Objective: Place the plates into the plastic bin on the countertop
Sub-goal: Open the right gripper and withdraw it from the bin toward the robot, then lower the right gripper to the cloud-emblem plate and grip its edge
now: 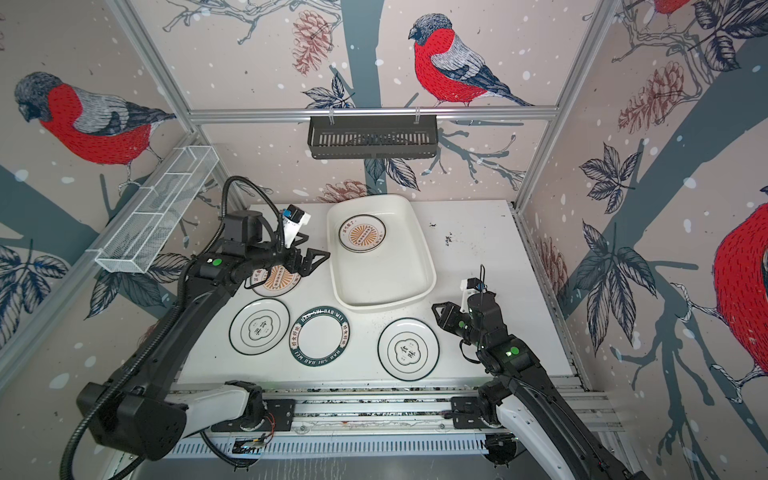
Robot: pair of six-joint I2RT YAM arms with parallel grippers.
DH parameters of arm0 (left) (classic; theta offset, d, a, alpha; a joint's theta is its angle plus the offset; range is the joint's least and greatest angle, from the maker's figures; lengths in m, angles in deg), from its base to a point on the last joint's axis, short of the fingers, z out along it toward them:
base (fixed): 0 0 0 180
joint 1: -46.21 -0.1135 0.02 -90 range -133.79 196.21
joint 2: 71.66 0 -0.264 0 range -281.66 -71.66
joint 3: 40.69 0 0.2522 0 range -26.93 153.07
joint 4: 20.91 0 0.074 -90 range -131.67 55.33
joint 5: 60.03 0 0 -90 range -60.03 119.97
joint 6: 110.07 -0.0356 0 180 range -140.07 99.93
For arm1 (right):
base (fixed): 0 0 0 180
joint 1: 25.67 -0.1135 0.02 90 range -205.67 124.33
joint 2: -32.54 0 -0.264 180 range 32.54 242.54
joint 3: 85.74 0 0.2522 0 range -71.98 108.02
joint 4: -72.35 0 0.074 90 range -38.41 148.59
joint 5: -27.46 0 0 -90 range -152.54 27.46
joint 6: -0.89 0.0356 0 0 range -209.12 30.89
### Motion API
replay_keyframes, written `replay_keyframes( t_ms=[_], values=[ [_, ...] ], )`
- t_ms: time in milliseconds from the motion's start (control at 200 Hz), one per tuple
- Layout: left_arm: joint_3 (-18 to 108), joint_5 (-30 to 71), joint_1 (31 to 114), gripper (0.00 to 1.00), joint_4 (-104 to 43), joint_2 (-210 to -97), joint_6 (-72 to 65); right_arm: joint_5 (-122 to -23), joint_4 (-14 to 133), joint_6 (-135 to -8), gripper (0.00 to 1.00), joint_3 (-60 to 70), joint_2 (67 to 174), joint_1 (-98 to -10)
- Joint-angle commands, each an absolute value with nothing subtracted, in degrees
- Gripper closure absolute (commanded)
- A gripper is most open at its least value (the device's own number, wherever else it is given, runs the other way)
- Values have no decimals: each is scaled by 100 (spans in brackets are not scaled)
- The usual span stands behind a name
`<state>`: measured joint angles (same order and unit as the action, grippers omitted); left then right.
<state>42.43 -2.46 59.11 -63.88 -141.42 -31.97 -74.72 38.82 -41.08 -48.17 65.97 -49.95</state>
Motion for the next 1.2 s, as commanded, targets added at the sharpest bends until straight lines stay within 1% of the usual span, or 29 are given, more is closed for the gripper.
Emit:
replay_keyframes(
  t_ms=[0,295,505,650,816,956,1196],
  values=[
    [4085,-447,5920,2,-6213,-14039,-3159,-7442,3540,-4026,62,-5009,6397,-4993],
    [3795,-869,5921,2,-6045,-14002,-2944,-7527,3084,-3799,63,-5433,6074,-4980],
    [3947,-1225,5921,2,-6145,-14060,-2828,-7704,2706,-3789,63,-5647,5840,-4990],
    [3965,-1268,5920,2,-6083,-13915,-2808,-8144,2807,-3812,63,-5865,5874,-4994],
    [3987,-1229,5917,2,-6109,-13909,-2790,-8199,2585,-3750,63,-5970,5759,-4993],
    [3870,-1242,5921,2,-6076,-13830,-2783,-8339,2665,-3649,63,-6196,5604,-4997],
    [3793,-1284,5915,2,-5960,-13825,-2730,-8449,2786,-3682,65,-6418,5670,-5002]
  ],
)
